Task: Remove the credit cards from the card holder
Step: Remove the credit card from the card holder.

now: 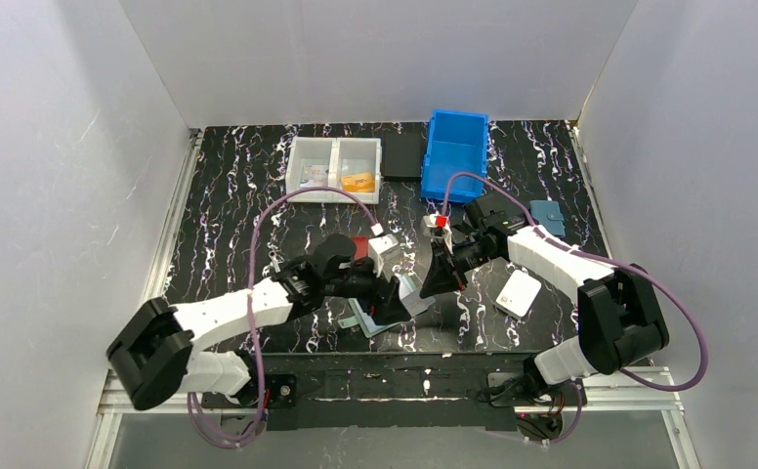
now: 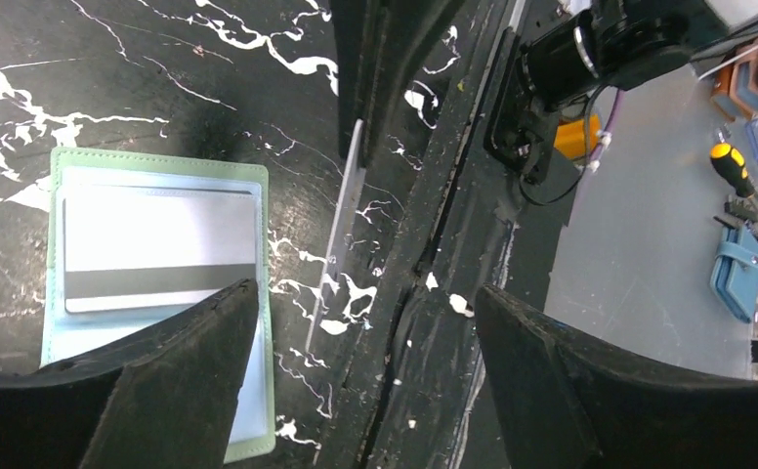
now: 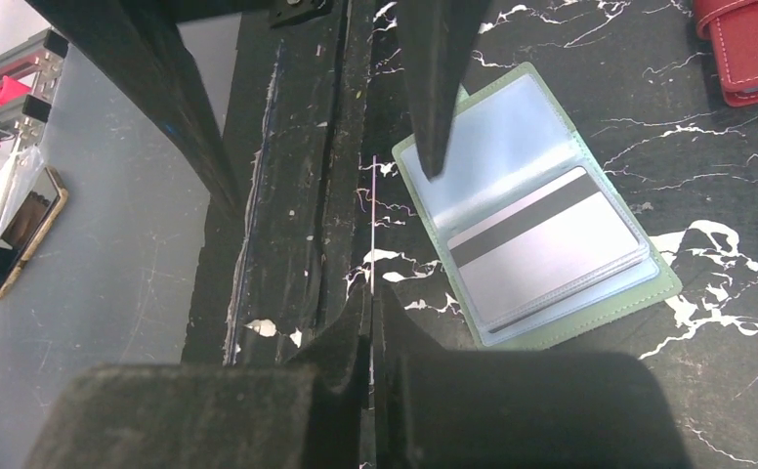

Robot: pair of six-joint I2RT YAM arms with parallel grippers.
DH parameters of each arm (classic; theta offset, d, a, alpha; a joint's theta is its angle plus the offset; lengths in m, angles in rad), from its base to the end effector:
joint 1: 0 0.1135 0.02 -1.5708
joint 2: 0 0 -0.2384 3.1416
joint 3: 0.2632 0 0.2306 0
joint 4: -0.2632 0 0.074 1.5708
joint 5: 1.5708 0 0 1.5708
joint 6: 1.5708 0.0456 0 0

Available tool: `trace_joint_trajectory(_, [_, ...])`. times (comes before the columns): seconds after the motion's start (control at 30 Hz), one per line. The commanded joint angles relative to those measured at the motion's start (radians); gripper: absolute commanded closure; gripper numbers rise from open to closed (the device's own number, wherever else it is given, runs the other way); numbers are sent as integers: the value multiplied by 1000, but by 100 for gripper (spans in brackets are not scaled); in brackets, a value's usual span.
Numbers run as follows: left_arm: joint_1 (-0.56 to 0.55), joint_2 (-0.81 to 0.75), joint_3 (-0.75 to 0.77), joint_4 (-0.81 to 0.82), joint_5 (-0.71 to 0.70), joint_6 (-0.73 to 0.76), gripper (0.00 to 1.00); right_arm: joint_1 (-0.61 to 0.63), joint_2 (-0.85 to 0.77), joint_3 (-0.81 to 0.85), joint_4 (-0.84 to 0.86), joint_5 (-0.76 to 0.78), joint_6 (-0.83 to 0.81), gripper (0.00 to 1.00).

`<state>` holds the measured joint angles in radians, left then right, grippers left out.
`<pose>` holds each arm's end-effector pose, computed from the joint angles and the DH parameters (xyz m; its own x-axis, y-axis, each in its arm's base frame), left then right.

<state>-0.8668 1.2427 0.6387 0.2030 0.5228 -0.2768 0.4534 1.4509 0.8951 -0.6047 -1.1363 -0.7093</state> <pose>0.1542 -0.2168 0.2178 -0.5048 0.2287 -0.8324 0.8525 0.2837 -0.4391 0.2061 0.1465 0.1982 -0.2936 -0.4480 -0.8444 -0.9236 -0.0947 0.3714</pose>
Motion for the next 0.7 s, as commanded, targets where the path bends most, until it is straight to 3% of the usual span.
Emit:
trace_joint_trajectory(0.0, [-8, 86, 77, 64, 54, 6, 31, -3, -2, 42, -21, -47, -3, 99])
trace_joint_trajectory(0.1, [-8, 135, 103, 70, 76, -2, 48, -3, -2, 43, -24, -48, -5, 99])
trace_joint_trajectory(0.23, [-8, 185, 116, 79, 114, -34, 98, -3, -7, 43, -27, -46, -7, 99])
trace_joint_trajectory(0.3, [-8, 192, 109, 86, 126, -55, 100, -4, -10, 45, -28, -46, -7, 99])
trace_joint_trajectory(0.33, [-7, 186, 97, 93, 118, -69, 100, -5, -13, 46, -29, -47, -7, 92])
trace_joint_trajectory(0.43, [-4, 136, 34, 154, 60, -123, 100, -22, -26, 53, -28, -52, 8, 41])
trace_joint_trajectory(0.5, [-3, 68, -41, 245, -1, -191, 100, -56, -46, 51, -15, -75, 40, 15])
trace_joint_trajectory(0.57, [-3, -11, -129, 360, -91, -284, 100, -94, -80, 21, 62, -117, 148, 4])
trace_joint_trajectory(0.67, [-23, -113, -288, 574, -259, -432, 100, -119, -147, -82, 376, -175, 428, 2])
